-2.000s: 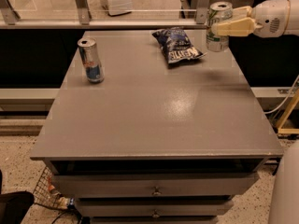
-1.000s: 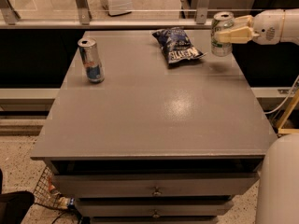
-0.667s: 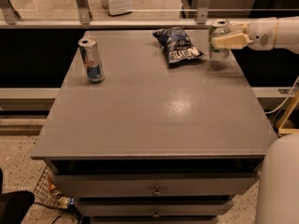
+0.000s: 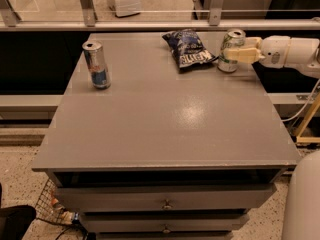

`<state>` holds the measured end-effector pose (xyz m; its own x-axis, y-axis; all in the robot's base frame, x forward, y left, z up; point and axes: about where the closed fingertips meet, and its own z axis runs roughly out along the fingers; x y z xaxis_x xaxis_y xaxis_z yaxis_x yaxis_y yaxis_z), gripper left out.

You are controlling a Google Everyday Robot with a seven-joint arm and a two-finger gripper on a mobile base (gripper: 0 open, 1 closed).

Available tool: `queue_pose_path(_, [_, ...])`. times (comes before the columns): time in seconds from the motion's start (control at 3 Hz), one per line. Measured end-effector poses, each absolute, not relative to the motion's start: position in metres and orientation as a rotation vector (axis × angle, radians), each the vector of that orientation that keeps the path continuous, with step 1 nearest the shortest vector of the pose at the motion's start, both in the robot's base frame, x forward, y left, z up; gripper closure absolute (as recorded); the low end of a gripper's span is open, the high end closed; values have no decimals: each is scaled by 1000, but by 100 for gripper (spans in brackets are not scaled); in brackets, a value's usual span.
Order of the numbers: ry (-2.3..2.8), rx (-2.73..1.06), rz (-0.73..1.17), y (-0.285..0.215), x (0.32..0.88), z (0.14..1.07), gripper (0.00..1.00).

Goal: Move 7up can near blue chip bag

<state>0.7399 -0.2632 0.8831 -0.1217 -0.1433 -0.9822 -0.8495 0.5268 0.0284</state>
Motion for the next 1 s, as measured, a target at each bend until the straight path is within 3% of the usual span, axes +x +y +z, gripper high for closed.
queue_pose_path(0.33, [1601,-867,756,-263,740,886,84])
queue_pose_path(1.0, [1601,-867,757,-263,740,887,38])
